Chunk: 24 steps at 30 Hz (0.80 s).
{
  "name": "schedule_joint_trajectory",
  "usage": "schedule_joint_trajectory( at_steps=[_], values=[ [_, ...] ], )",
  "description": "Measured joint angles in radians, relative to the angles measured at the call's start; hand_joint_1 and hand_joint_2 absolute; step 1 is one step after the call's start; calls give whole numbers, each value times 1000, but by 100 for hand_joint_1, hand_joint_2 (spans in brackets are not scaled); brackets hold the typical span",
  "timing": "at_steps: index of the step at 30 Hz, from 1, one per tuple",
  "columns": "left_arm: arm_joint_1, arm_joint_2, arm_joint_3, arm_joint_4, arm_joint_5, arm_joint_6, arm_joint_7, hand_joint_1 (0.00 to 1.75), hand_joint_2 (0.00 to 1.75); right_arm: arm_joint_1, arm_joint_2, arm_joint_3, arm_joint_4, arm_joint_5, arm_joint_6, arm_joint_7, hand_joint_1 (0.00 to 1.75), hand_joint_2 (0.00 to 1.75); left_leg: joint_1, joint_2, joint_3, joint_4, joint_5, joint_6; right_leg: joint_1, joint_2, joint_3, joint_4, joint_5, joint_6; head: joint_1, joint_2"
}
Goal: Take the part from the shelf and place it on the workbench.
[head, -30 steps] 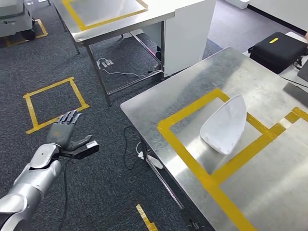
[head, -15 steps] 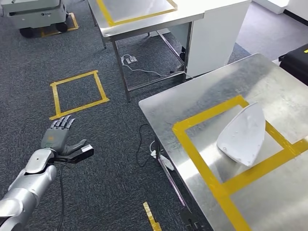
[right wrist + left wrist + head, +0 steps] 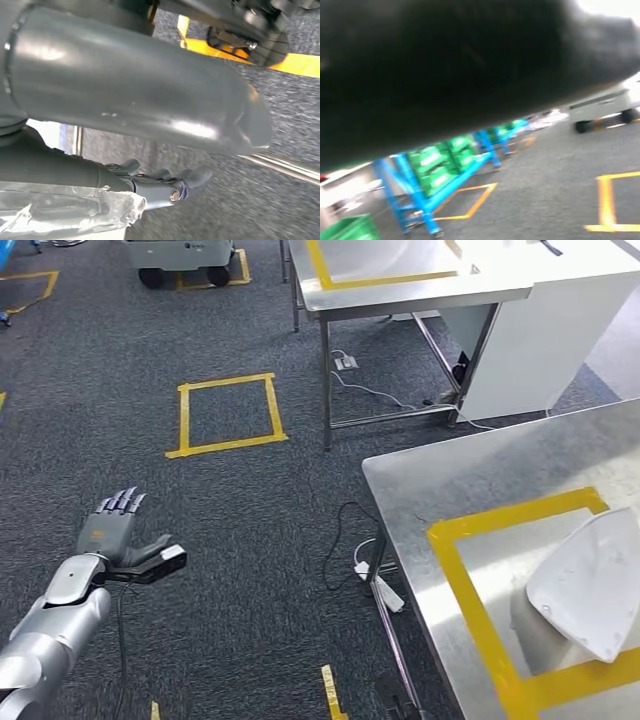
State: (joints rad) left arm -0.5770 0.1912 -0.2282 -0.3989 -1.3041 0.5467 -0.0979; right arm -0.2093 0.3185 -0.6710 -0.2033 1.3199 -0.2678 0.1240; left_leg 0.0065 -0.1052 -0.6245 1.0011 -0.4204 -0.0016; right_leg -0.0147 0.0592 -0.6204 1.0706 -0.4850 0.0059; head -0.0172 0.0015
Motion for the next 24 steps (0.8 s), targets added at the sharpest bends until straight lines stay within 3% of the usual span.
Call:
schedule_joint_trajectory(
  at_steps=[2, 4, 6, 8, 10, 11, 13, 15, 17, 18, 19, 21, 23, 24],
  values=[
    [2, 5, 2, 3, 0, 0, 2, 0, 0, 1, 0, 0, 0, 0, 1, 0, 0, 0, 3, -21, -7, 1, 4, -12, 0, 15, 22, -41, 6, -4, 0, 0],
    [9, 13, 5, 8, -2, -1, 3, 0, 0, 1, 0, 0, 0, 0, 2, 0, 0, 0, 8, -29, -10, 0, 5, -25, 2, -3, 27, -48, 8, -12, 0, 0],
    [12, 20, 8, 12, -4, -1, 4, 0, 0, 1, 2, 0, 0, 0, 2, -2, 0, 0, 6, 20, -30, 42, -23, -34, 2, -24, 33, -55, 12, -24, -5, 0],
    [11, 21, 12, 14, -4, -2, 5, 0, 0, 4, 3, 0, 0, 0, 2, -3, 0, 0, 5, 79, -86, 158, -81, -41, 4, -50, 36, -58, 10, -32, -10, 0],
    [16, 19, 14, 17, -4, -3, 5, 0, 0, 8, 3, 0, 0, 0, 3, -3, 0, 0, 8, 94, -140, 266, -118, -46, 5, -78, 37, -58, 8, -35, -10, 0],
    [19, 19, 15, 19, -4, -3, 5, 0, 0, 9, 2, 0, 0, 0, 3, -3, 0, 0, 10, 97, -144, 275, -111, -48, 6, -92, 37, -57, 6, -34, -10, 0],
    [21, 19, 18, 23, -4, -4, 5, 0, 0, 6, 2, 0, 0, 0, 3, -3, 0, 0, 13, 113, -92, 183, -54, -50, 6, -118, 41, -57, 3, -30, -9, 0],
    [18, 20, 20, 24, -4, -4, 5, 0, 0, 3, 2, 0, 0, 0, 3, -3, 0, 0, 8, 156, -19, 55, -13, -47, 11, -139, 46, -55, -4, -21, -10, 0],
    [16, 20, 21, 25, -4, -4, 5, 0, 0, 2, 2, 0, 0, 1, 3, -3, 0, 0, 0, 171, 6, 6, -9, -37, 17, -159, 51, -53, -11, -11, -6, 0],
    [17, 22, 22, 26, -4, -4, 5, 0, 0, 1, 2, 0, 0, 1, 3, -3, 0, 0, -1, 157, 5, 5, -8, -28, 17, -170, 53, -54, -14, -6, -4, 0],
    [18, 25, 23, 27, -4, -4, 5, 0, 0, 1, 2, 0, 0, 1, 3, -3, 0, 0, -1, 145, 5, 4, -7, -22, 14, -173, 54, -53, -18, 0, -3, 0],
    [16, 29, 23, 28, -4, -4, 6, 0, 0, 0, 2, 0, 0, 1, 2, -3, 0, 0, 1, 123, 6, 1, -4, -8, 8, -135, 39, -17, -46, 9, -2, 0],
    [15, 29, 23, 28, -4, -4, 8, 0, 0, 3, 2, 0, 0, 2, 2, -3, 0, 0, 3, 100, 7, 0, -3, 2, 5, -80, -16, 100, -105, 12, 2, 0],
    [16, 28, 23, 29, -4, -4, 9, 0, 0, 5, 1, 0, 0, 2, 2, -3, 0, 0, 2, 87, 6, 0, -3, 4, 5, -68, -51, 170, -132, 12, 3, 0]
  ],
)
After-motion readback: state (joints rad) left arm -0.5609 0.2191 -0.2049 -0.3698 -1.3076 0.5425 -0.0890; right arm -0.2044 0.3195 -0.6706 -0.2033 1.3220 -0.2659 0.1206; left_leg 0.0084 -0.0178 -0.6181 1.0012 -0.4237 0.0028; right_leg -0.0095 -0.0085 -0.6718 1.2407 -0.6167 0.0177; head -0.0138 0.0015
